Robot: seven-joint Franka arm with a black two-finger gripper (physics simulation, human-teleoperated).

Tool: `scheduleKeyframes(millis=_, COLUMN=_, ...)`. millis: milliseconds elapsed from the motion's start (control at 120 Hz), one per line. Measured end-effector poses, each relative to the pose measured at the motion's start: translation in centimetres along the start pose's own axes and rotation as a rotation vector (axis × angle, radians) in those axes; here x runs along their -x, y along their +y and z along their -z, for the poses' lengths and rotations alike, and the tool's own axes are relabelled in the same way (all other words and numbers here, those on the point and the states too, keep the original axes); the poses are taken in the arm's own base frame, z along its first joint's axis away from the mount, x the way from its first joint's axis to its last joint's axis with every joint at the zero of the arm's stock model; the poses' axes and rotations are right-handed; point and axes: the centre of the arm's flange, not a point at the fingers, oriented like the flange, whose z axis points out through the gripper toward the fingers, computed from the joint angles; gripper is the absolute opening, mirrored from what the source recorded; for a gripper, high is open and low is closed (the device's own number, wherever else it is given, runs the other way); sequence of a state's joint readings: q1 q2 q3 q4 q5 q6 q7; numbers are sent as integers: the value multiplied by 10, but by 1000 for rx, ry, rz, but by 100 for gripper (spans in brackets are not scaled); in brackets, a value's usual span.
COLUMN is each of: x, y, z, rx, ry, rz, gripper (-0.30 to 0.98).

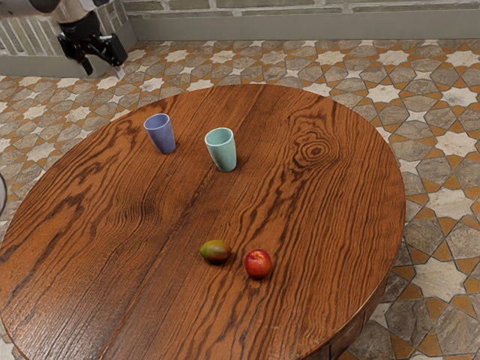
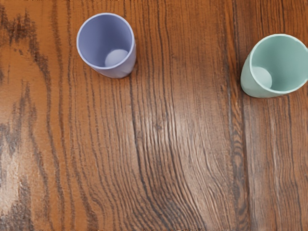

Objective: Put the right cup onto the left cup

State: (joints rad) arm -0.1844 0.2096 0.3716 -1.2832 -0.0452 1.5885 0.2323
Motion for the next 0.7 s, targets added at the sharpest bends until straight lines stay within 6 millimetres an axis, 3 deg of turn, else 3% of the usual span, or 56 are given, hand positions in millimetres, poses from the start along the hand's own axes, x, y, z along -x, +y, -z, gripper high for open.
scheduleKeyframes(millis=142, x=3, y=25, z=-6, rx=7, ry=-23, rz=-44, gripper=67)
scheduleKeyframes(millis=217, x=-16, y=44, z=-38, rx=-2, ry=-51, rz=-69, gripper=67)
scheduleKeyframes(millis=350, x=-52, y=102, z=-95, rx=-6, ry=-87, rz=-116, gripper=67)
scheduleKeyframes(millis=425, x=-62, y=133, z=-119, rx=15, ry=-91, rz=-121, gripper=67)
scheduleKeyframes(millis=550, x=-53, y=155, z=-160, rx=64, ry=-119, rz=-68, gripper=67)
scheduleKeyframes(millis=700, x=-43, y=160, z=-198, rx=77, ry=-126, rz=27, gripper=67)
